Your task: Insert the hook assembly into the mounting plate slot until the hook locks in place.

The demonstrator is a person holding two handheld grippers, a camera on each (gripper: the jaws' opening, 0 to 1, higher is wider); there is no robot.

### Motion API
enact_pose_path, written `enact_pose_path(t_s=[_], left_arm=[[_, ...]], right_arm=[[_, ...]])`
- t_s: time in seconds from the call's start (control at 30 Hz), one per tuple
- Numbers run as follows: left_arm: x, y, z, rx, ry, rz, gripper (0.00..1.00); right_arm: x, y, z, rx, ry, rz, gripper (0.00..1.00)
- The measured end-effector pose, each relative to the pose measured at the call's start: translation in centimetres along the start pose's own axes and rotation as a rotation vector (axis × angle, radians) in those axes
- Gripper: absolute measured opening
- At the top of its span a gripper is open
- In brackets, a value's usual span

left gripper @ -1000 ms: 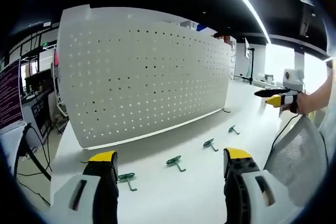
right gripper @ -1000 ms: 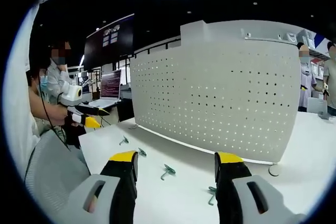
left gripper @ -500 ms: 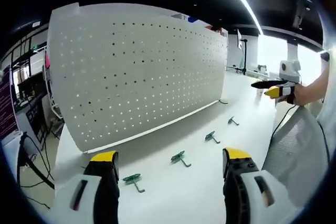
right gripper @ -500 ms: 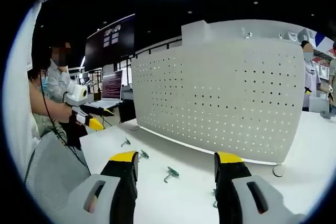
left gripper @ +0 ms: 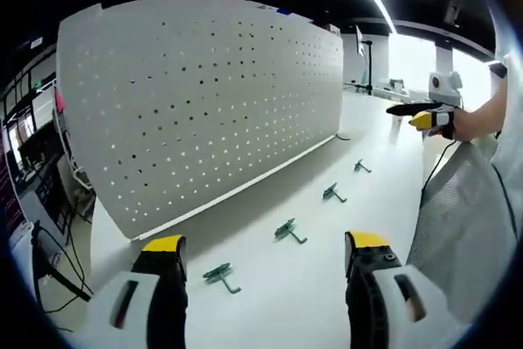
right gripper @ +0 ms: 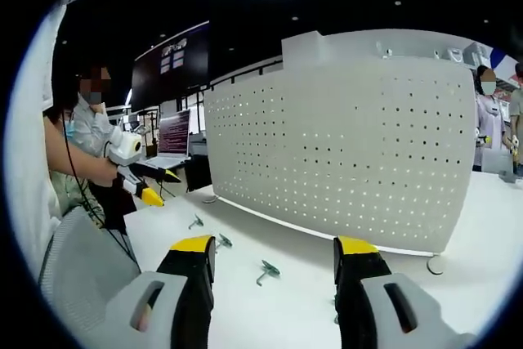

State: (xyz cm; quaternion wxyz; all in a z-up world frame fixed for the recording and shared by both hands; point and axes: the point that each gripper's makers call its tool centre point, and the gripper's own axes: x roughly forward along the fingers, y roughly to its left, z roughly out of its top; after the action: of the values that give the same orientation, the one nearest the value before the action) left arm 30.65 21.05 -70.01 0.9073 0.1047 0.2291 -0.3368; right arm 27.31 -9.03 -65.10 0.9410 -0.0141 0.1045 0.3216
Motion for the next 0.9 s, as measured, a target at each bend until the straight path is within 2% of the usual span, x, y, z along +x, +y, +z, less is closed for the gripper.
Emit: enact_pose_path(t_s=[0.47,0.7,0.9], left_arm=[[0.3,1.0,-0.8,0.062,0.056,-0.027,0.80],[0.7,1.4,-0.8,0.108,0.078,-0.045,0.79],[0.9,1.8,-1.5,0.172,0.122,-0.076,0.79]], right_arm=[[0.1,0.0,0.0,0.003,-0.002,-0.002,0.56],[0.0,0.1,-0.1,-0.003,0.004,-0.001,0.56],[0.0,0.2,-0.1,-0.003,0.007,0.002,0.56]])
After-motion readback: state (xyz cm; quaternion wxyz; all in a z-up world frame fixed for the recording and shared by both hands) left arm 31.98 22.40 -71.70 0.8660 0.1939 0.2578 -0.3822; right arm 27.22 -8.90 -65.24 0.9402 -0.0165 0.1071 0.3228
